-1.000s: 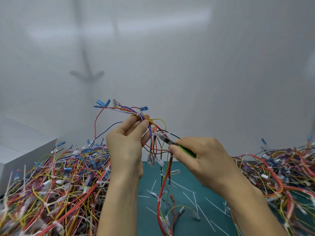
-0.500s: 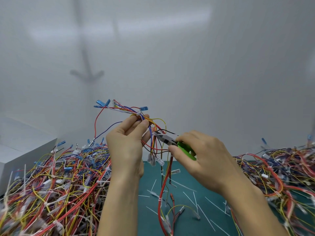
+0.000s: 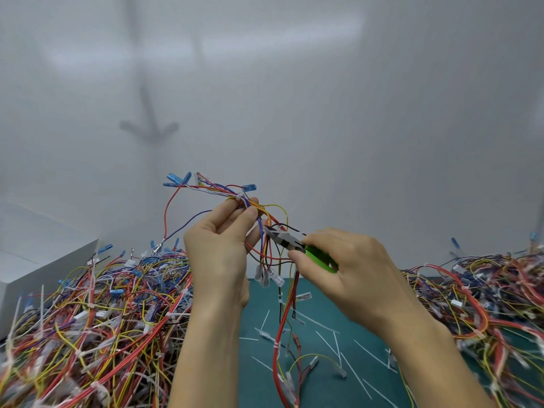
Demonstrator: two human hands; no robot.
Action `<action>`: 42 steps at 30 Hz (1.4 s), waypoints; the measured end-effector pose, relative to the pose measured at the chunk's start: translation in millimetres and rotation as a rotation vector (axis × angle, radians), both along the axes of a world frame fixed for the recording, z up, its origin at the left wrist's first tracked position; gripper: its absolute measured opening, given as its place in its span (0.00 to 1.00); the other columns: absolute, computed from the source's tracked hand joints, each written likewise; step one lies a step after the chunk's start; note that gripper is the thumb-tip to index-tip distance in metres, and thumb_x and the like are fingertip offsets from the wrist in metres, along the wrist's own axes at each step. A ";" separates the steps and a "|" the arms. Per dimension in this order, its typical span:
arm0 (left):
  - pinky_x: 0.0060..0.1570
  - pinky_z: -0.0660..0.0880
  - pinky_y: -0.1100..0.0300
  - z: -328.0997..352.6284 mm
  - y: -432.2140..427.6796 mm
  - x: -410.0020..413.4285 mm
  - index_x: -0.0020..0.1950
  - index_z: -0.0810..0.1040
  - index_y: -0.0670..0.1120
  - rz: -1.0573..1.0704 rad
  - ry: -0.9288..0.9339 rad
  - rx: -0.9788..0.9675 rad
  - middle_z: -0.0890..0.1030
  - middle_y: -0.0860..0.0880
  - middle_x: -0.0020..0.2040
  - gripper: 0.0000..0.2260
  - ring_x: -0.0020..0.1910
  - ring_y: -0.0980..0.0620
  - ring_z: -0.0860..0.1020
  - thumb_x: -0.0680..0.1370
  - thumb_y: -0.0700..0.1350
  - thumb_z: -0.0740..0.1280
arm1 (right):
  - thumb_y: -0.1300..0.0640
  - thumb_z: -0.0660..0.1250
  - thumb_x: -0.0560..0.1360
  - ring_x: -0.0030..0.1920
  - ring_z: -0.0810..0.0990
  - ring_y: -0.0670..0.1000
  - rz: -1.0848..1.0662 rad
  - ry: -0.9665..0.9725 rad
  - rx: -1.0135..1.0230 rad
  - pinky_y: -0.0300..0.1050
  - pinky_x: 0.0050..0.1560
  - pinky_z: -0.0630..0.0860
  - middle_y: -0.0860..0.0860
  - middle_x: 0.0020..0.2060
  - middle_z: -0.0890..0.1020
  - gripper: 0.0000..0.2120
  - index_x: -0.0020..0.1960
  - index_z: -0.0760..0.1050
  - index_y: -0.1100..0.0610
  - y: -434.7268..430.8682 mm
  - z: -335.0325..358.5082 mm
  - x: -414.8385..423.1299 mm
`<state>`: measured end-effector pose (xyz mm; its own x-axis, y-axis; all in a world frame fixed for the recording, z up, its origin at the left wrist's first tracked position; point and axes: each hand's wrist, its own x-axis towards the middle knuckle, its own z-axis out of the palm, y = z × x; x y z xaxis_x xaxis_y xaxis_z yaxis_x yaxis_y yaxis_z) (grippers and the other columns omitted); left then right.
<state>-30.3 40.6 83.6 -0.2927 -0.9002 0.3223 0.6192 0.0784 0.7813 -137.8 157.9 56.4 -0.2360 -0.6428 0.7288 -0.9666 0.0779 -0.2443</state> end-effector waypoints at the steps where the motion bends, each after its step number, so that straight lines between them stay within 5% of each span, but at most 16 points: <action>1: 0.34 0.78 0.68 0.0 0.1 0.1 0.60 0.80 0.37 -0.004 0.001 -0.002 0.86 0.47 0.44 0.13 0.38 0.56 0.84 0.75 0.32 0.69 | 0.35 0.53 0.76 0.36 0.74 0.48 0.021 -0.021 -0.007 0.41 0.35 0.69 0.46 0.35 0.79 0.23 0.44 0.79 0.50 -0.6 -0.4 -0.1; 6: 0.35 0.79 0.67 -0.1 0.7 0.2 0.59 0.81 0.37 -0.012 -0.003 -0.026 0.86 0.47 0.44 0.12 0.38 0.56 0.84 0.75 0.32 0.69 | 0.36 0.53 0.76 0.33 0.72 0.51 0.086 -0.101 -0.020 0.42 0.33 0.65 0.50 0.29 0.74 0.26 0.39 0.76 0.55 -2.8 -1.9 0.1; 10: 0.35 0.79 0.67 0.1 1.0 1.3 0.59 0.81 0.38 0.019 -0.002 -0.050 0.86 0.48 0.43 0.12 0.36 0.56 0.84 0.75 0.31 0.69 | 0.40 0.56 0.78 0.29 0.69 0.49 0.128 -0.138 -0.002 0.38 0.30 0.61 0.47 0.26 0.70 0.20 0.33 0.68 0.48 -3.4 -1.8 2.5; 19: 0.34 0.78 0.67 -1.3 1.2 2.8 0.55 0.82 0.46 0.061 -0.076 -0.190 0.86 0.50 0.46 0.10 0.43 0.60 0.83 0.77 0.34 0.69 | 0.44 0.55 0.81 0.30 0.75 0.57 0.187 -0.215 0.027 0.57 0.35 0.72 0.55 0.29 0.77 0.22 0.39 0.74 0.57 -3.1 -1.6 4.5; 25: 0.41 0.81 0.64 0.2 -0.2 9.1 0.76 0.64 0.43 -0.033 -0.324 -0.344 0.86 0.50 0.43 0.30 0.43 0.57 0.84 0.76 0.41 0.71 | 0.39 0.51 0.81 0.28 0.70 0.54 0.088 -0.161 -0.051 0.48 0.29 0.65 0.51 0.25 0.73 0.24 0.35 0.69 0.53 -1.1 1.3 2.6; 34: 0.43 0.79 0.68 3.6 6.5 12.0 0.77 0.62 0.41 -0.158 -0.282 -0.327 0.87 0.51 0.43 0.34 0.38 0.59 0.83 0.74 0.40 0.74 | 0.43 0.56 0.80 0.31 0.67 0.52 0.034 -0.159 -0.010 0.44 0.32 0.61 0.51 0.26 0.70 0.21 0.36 0.71 0.55 3.5 4.0 2.7; 42: 0.54 0.80 0.60 1.9 7.0 7.3 0.76 0.63 0.42 -0.148 -0.267 -0.334 0.87 0.52 0.43 0.34 0.42 0.58 0.84 0.73 0.36 0.73 | 0.38 0.53 0.78 0.31 0.69 0.49 0.031 -0.274 0.008 0.44 0.32 0.62 0.50 0.28 0.74 0.22 0.36 0.71 0.53 5.9 5.9 4.4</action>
